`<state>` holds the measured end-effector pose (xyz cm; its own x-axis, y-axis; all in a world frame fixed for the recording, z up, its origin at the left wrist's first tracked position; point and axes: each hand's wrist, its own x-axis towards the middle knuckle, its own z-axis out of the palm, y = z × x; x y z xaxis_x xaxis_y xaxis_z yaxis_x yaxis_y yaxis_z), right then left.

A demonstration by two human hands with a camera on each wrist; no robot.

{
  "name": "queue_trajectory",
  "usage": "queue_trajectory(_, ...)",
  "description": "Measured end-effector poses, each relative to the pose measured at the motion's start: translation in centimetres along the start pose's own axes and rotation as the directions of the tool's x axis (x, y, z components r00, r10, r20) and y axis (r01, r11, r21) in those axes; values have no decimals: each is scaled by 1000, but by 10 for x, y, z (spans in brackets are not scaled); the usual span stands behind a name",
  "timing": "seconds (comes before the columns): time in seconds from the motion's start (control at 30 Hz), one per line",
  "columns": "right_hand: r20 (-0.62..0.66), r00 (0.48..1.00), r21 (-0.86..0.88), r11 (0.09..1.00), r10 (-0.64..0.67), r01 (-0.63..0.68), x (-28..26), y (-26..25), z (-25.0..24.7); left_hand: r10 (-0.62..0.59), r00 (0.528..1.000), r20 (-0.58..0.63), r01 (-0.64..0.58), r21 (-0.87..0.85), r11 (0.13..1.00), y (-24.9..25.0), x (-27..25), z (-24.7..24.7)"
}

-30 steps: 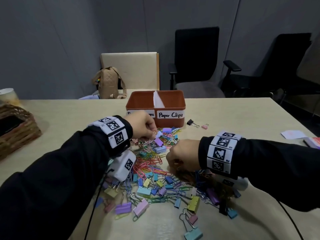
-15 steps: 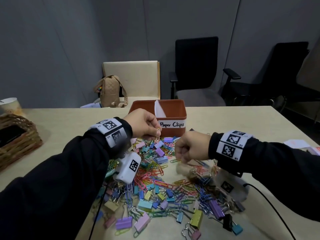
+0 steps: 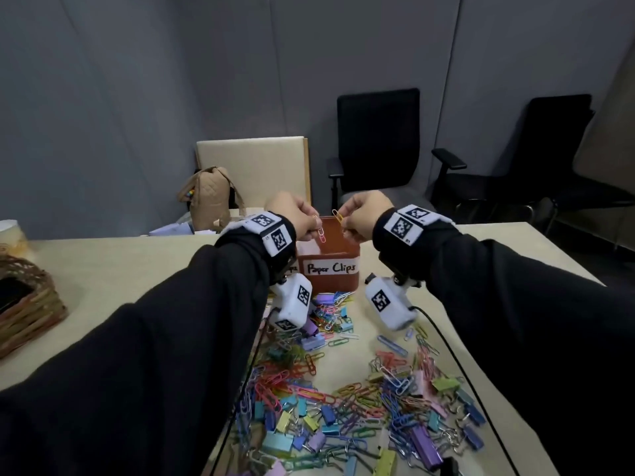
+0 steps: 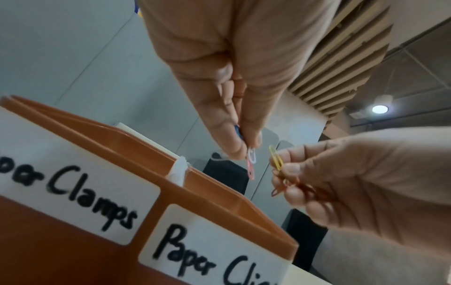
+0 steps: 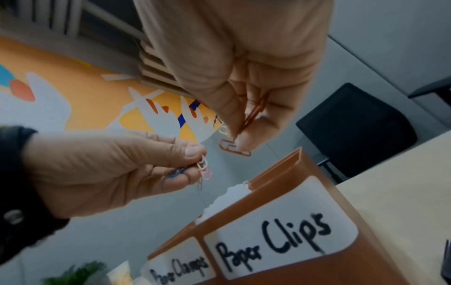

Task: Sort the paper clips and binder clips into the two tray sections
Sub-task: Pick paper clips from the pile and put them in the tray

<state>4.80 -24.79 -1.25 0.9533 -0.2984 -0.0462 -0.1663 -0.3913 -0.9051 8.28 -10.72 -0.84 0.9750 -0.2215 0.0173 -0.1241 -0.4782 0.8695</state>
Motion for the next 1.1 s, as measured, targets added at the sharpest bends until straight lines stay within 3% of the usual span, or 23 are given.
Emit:
queue_trajectory(0.1, -31, 998, -138, 989, -61, 57, 11, 4, 5, -22, 998, -52, 25, 47, 999, -10, 12, 4)
queue_trajectory(0.23, -8, 991, -237, 963, -130, 125, 4, 9, 2, -14, 1000, 2, 14, 84, 996, -20, 7, 3)
queue_trajectory(0.33, 129, 973, -308, 924, -194, 225, -23, 14, -3, 75, 996, 55, -84, 195, 977, -17, -25, 0)
queue_trajectory(0.4, 339, 920, -440, 831, -196, 339, -47, 19, -3, 111, 983, 144, -153, 329, 932, -20, -48, 0)
queue_trajectory(0.5, 641, 764, -566, 630, -70, 532, -84, 33, 1, 52, 938, 342, -230, 507, 831, -30, -76, 4)
queue_trajectory(0.57, 726, 687, -591, 506, -6, 629, -106, 44, 4, 4, 888, 460, -312, 597, 739, -38, -91, 9)
queue_trajectory(0.67, 778, 627, -594, 373, 41, 712, -126, 57, 10, -59, 837, 543, -385, 664, 641, -52, -110, 15)
queue_trajectory(0.87, 799, 598, -592, 236, 53, 770, -140, 64, 21, -151, 747, 647, -471, 676, 567, -66, -130, 18)
queue_trajectory(1.03, 789, 610, -615, 70, 77, 786, -143, 63, 32, -75, 751, 656, -512, 650, 562, -65, -132, 15)
queue_trajectory(1.1, 788, 611, -616, 59, 78, 786, -142, 64, 33, -70, 747, 662, -513, 639, 573, -65, -133, 15)
